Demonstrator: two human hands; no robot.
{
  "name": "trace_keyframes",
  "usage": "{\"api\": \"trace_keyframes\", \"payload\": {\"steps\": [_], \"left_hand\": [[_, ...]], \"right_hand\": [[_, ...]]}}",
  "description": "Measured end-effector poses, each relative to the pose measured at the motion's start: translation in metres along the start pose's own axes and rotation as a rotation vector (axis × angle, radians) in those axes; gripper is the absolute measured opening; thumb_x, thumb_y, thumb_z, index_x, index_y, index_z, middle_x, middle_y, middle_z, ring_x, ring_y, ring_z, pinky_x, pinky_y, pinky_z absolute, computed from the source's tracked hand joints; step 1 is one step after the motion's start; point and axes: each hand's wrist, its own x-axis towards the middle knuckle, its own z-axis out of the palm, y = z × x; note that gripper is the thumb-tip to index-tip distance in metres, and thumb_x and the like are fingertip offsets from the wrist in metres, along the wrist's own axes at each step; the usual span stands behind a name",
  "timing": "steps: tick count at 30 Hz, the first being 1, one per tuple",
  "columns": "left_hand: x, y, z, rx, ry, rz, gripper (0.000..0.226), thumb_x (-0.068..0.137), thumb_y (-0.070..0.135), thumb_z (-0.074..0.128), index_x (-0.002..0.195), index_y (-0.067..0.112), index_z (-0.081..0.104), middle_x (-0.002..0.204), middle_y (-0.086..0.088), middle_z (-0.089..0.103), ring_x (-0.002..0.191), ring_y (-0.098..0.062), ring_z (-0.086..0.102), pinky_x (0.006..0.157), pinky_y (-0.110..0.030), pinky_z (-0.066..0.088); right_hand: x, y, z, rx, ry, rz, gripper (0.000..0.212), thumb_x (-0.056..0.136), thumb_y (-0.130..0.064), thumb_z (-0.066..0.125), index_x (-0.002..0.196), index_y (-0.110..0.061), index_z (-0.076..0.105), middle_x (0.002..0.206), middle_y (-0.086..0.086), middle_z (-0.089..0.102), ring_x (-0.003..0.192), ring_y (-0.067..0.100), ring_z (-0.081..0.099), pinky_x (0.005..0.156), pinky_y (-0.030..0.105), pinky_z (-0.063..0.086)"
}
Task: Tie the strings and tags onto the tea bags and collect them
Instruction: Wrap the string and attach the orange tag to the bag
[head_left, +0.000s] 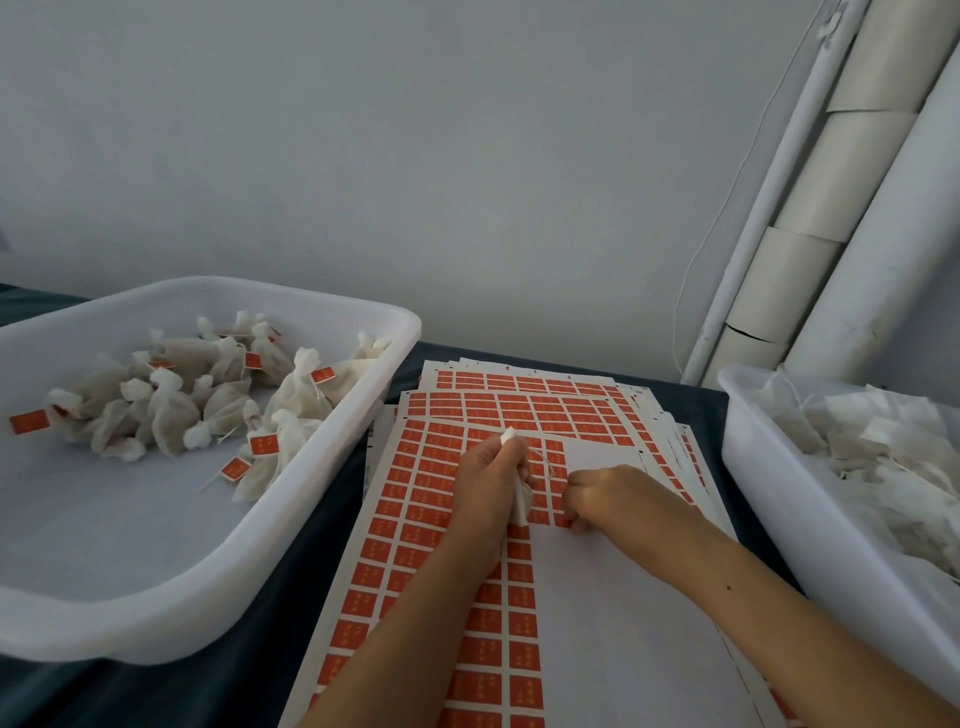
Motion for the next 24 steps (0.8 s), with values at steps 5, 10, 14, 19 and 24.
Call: {"api": "trace_keyframes", "payload": {"steps": [5, 10, 14, 19, 24], "left_hand": [[0.001, -0.003, 0.0, 0.012, 0.015, 0.001, 0.034, 0.097, 0.023, 0.047, 0.065, 0.015, 0.056, 0.052, 0.01, 0.061, 0.048, -0.002, 0.06, 0.048, -0.012, 0.047], [-0.001, 0.0, -0.001, -0.015, 0.003, -0.006, 0.034, 0.097, 0.022, 0.046, 0.066, 0.015, 0.056, 0.053, 0.011, 0.065, 0.05, -0.001, 0.064, 0.044, -0.009, 0.044], [-0.002, 0.001, 0.001, -0.004, 0.005, -0.009, 0.033, 0.097, 0.021, 0.047, 0.066, 0.015, 0.056, 0.05, 0.011, 0.062, 0.045, 0.001, 0.06, 0.043, -0.009, 0.044], [-0.002, 0.0, -0.001, 0.009, -0.005, -0.007, 0.033, 0.097, 0.021, 0.047, 0.065, 0.014, 0.055, 0.048, 0.011, 0.059, 0.042, 0.0, 0.056, 0.044, -0.009, 0.046], [-0.002, 0.002, 0.0, 0.01, -0.007, 0.006, 0.032, 0.097, 0.022, 0.047, 0.067, 0.014, 0.056, 0.049, 0.011, 0.061, 0.045, 0.001, 0.059, 0.044, -0.009, 0.045]], "right_hand": [[-0.004, -0.005, 0.007, -0.063, 0.073, -0.011, 0.045, 0.097, -0.023, 0.048, 0.14, -0.02, 0.037, 0.137, -0.005, 0.048, 0.12, 0.013, 0.053, 0.104, 0.02, 0.035], [-0.007, -0.001, 0.017, -0.035, 0.109, 0.003, 0.045, 0.095, -0.026, 0.049, 0.139, -0.02, 0.04, 0.136, -0.005, 0.05, 0.118, 0.012, 0.055, 0.103, 0.02, 0.036], [-0.006, 0.002, 0.021, -0.043, 0.131, 0.027, 0.038, 0.096, -0.029, 0.047, 0.134, -0.02, 0.046, 0.132, -0.004, 0.053, 0.113, 0.011, 0.057, 0.101, 0.019, 0.038], [-0.007, 0.006, 0.02, 0.013, 0.141, -0.002, 0.035, 0.096, -0.031, 0.047, 0.13, -0.021, 0.051, 0.129, -0.007, 0.056, 0.111, 0.011, 0.058, 0.1, 0.018, 0.038], [-0.003, 0.008, 0.028, -0.089, 0.134, -0.069, 0.04, 0.095, -0.025, 0.051, 0.134, -0.02, 0.046, 0.133, -0.004, 0.054, 0.114, 0.015, 0.058, 0.101, 0.024, 0.04]]}}
